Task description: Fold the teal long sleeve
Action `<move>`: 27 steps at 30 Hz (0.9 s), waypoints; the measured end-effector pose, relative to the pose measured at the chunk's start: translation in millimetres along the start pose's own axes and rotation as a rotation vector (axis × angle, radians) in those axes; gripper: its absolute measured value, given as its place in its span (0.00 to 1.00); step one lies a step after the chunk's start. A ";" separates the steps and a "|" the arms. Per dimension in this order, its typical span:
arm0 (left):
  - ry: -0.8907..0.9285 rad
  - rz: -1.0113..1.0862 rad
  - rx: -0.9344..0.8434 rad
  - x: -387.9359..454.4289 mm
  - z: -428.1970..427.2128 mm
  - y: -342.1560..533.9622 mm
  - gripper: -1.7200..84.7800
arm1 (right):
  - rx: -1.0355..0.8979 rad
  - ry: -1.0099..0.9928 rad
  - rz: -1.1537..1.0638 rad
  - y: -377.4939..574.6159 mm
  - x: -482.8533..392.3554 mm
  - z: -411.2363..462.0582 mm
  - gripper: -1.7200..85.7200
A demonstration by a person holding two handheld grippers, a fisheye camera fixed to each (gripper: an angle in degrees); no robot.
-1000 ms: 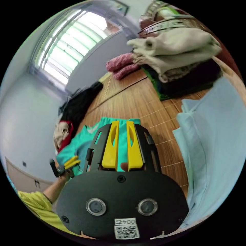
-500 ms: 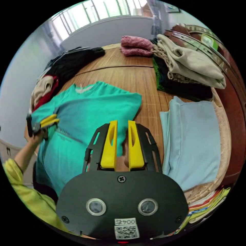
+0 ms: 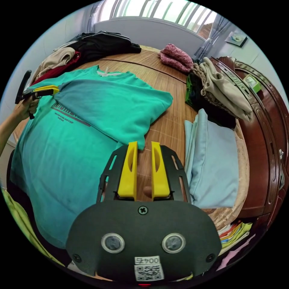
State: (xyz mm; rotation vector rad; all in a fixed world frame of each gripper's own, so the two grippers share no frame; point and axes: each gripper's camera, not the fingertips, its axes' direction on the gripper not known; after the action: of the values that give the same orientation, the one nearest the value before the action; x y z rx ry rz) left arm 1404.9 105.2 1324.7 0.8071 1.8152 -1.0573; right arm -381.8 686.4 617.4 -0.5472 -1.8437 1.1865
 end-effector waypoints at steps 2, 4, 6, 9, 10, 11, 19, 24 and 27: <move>0.011 -0.014 0.009 -6.4 -4.2 5.0 0.17 | -0.015 -0.014 -0.020 9.1 -5.9 7.6 0.14; -0.006 -0.006 -0.023 -10.8 0.6 9.3 0.17 | -0.059 0.001 -0.048 11.4 -18.4 31.1 0.11; -0.034 0.009 -0.088 -16.9 11.4 14.9 0.17 | -0.087 0.048 -0.015 9.4 -20.6 47.8 0.08; -0.031 -0.002 -0.059 -26.9 -15.5 16.5 0.17 | -0.108 0.012 0.075 10.3 -12.4 42.2 0.06; -0.031 -0.002 -0.051 -28.8 -23.6 18.0 0.17 | -0.112 -0.040 0.085 13.3 -14.8 28.9 0.06; -0.036 0.004 -0.042 -32.0 -40.9 23.7 0.17 | -0.123 -0.068 0.082 15.1 -18.2 22.1 0.07; 0.031 -0.138 -0.082 -81.8 -129.8 143.7 0.18 | -0.422 -0.287 -0.113 74.1 -139.9 40.4 0.09; 0.114 -0.477 0.000 -172.4 -192.6 230.4 0.18 | -0.470 -0.202 -0.141 82.3 -158.4 70.7 0.09; 0.059 -0.563 0.036 -217.3 -227.0 264.7 0.18 | -0.496 -0.223 -0.155 82.6 -153.1 83.7 0.09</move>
State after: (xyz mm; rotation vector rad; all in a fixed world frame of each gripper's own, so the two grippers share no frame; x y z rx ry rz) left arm 1637.2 399.7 1492.2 0.3465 2.1394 -1.4299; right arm -376.1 569.3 464.0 -0.5442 -2.3456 0.7045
